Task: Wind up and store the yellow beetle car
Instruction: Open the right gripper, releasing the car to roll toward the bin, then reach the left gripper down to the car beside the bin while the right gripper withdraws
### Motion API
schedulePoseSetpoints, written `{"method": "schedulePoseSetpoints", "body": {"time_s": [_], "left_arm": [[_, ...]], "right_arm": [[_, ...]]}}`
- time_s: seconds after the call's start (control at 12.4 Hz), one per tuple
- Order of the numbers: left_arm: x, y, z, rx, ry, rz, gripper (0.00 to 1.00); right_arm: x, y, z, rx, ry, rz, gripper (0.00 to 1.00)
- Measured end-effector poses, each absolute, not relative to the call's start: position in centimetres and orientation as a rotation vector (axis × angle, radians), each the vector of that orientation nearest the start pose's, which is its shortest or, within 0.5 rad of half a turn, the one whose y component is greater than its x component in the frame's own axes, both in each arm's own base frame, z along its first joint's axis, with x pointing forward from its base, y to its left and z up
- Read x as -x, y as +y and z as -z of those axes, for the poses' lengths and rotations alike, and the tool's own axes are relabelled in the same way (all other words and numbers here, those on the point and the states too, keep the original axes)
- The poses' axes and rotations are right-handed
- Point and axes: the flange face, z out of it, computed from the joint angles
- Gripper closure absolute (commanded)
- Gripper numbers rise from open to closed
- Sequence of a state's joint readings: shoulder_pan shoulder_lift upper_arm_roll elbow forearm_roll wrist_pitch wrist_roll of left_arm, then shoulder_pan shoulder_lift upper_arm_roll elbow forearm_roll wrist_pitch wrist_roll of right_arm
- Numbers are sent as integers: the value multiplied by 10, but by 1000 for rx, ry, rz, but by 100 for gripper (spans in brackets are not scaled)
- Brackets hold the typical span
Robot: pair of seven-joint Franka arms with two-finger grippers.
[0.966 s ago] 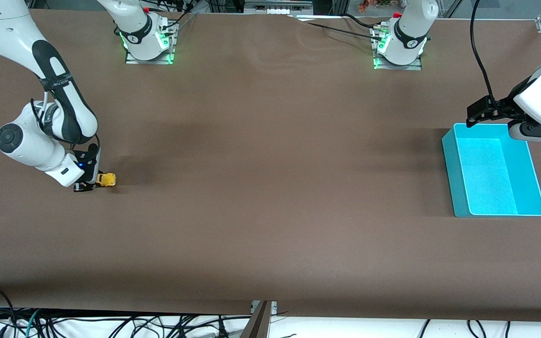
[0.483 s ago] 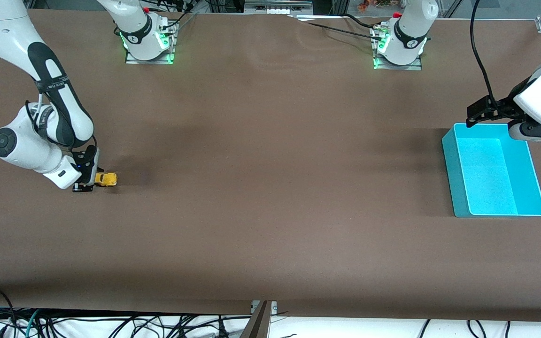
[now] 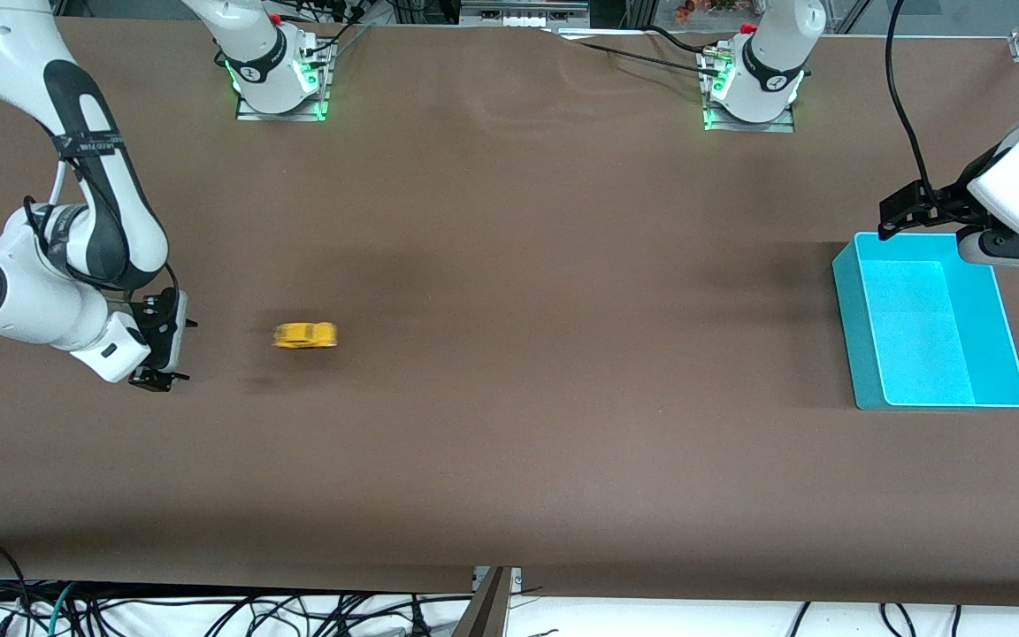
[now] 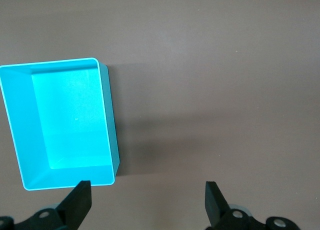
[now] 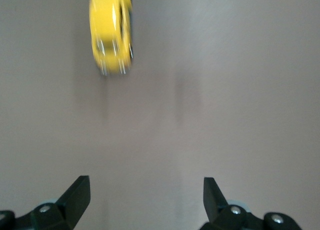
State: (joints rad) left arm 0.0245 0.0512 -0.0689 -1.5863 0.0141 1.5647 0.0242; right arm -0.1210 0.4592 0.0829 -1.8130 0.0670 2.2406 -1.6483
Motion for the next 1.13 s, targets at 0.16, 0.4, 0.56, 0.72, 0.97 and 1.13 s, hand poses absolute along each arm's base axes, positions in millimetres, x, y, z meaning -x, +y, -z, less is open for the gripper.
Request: {"method": "schedulePoseSetpoints", "body": {"time_s": [0.16,0.4,0.56,0.72,0.97,1.13], "left_arm": [[-567,-23,-588,3126,108,-114,0],[-567,-23,-588,3126,108,-114,0],[-567,-22,-588,3126,107,-114,0],[-567,-22,-588,3126,107,-114,0],[-569,-22,-584,3126,107,-126,0],[-572,-23,-576,3126,109,-147,0]], "right_arm": [[-643,-11,-315,2275,-2058,73,0],[-633,8,-375,2525,-1776,62,0],[-623,24,-426,2687,-1621,94,0],[-612,37,-469,2810,-1461,154,0],[-581,51,-519,2977,-1063,125,0],[-563,60,-546,3066,-758,137,0]]}}
